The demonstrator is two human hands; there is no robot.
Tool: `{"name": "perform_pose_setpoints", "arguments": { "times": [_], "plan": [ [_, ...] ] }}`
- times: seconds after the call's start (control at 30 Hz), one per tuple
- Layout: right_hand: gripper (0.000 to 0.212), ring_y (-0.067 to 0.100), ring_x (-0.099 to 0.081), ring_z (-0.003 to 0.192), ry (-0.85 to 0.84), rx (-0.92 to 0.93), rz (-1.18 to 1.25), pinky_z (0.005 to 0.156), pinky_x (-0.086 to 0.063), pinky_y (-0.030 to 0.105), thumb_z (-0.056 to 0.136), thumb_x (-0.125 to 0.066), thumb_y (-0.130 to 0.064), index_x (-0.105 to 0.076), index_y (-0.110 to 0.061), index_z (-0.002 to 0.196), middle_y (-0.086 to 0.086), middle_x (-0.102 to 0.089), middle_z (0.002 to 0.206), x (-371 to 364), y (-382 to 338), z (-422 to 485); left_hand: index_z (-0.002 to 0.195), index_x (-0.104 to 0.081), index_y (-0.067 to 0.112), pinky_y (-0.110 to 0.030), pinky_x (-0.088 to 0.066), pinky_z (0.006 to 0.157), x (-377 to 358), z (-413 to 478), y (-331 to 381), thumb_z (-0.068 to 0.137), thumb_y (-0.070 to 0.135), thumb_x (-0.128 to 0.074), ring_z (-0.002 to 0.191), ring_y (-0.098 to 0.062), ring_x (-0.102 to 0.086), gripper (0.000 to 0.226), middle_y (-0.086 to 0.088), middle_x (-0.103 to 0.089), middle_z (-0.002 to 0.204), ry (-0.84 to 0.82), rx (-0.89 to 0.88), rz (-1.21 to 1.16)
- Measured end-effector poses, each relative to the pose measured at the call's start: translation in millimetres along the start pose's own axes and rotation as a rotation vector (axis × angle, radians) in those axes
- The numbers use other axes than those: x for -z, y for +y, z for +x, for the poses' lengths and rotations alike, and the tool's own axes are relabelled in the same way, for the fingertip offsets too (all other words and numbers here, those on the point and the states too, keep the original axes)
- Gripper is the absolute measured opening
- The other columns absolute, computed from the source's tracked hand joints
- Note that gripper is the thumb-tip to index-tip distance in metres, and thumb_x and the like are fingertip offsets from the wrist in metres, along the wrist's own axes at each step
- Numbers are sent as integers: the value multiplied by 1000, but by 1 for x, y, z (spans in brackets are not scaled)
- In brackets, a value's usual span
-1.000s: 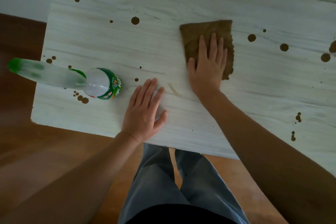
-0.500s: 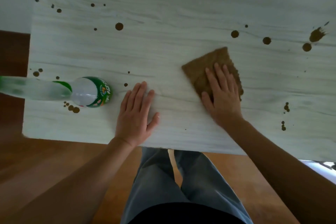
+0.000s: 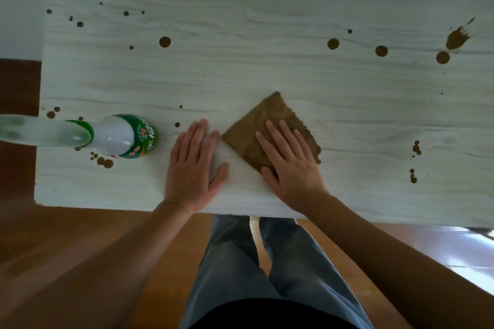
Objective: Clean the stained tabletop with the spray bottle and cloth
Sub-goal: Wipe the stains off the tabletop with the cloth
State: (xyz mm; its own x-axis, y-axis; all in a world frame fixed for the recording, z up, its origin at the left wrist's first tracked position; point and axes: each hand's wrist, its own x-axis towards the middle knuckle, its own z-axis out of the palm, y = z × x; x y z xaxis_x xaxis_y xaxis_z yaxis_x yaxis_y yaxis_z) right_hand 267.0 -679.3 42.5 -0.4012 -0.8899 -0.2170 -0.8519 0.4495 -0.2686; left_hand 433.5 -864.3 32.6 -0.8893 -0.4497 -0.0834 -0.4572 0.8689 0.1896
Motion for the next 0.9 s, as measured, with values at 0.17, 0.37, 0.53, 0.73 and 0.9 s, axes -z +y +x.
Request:
{"name": "perform_pose_setpoints", "arguments": {
  "times": [0.17,0.37,0.53,0.73,0.9],
  "plan": [
    [67,25,-3,156,44,-171,8,127,-9,47,101,-39,-43,-19,-21,161,5,-12,169,19,64,-8,155,-36,8,-48,-15,129,2,1,0,101,48,-41,158,-30,-14,68,-17,-23,168,-11,-8,-34],
    [69,32,-5,155,144,-460,72,126,-6,51,96,-38,-39,-22,-17,159,11,-13,168,43,91,67,159,-27,10,-48,-10,130,16,40,35,104,48,-39,160,-27,-9,68,-13,-15,171,23,33,-131],
    [67,37,-9,154,177,-383,42,126,-6,52,96,-41,-34,-27,-16,159,15,-17,167,33,51,91,154,-35,8,-50,-16,128,18,94,43,103,44,-39,157,-33,-19,63,-16,-24,168,79,93,-175],
    [63,27,0,156,11,25,-14,127,-7,49,102,-39,-38,-21,-21,160,6,-11,169,11,39,-1,149,-43,6,-53,-25,124,13,87,22,102,44,-43,152,-36,-30,61,-18,-35,162,53,-37,-67],
    [66,21,0,157,37,-103,16,126,-10,50,100,-39,-43,-19,-25,160,1,-11,169,21,97,-29,154,-39,7,-53,-19,127,4,71,16,102,47,-39,157,-34,-21,66,-17,-28,167,25,-81,-29]
  ]
}}
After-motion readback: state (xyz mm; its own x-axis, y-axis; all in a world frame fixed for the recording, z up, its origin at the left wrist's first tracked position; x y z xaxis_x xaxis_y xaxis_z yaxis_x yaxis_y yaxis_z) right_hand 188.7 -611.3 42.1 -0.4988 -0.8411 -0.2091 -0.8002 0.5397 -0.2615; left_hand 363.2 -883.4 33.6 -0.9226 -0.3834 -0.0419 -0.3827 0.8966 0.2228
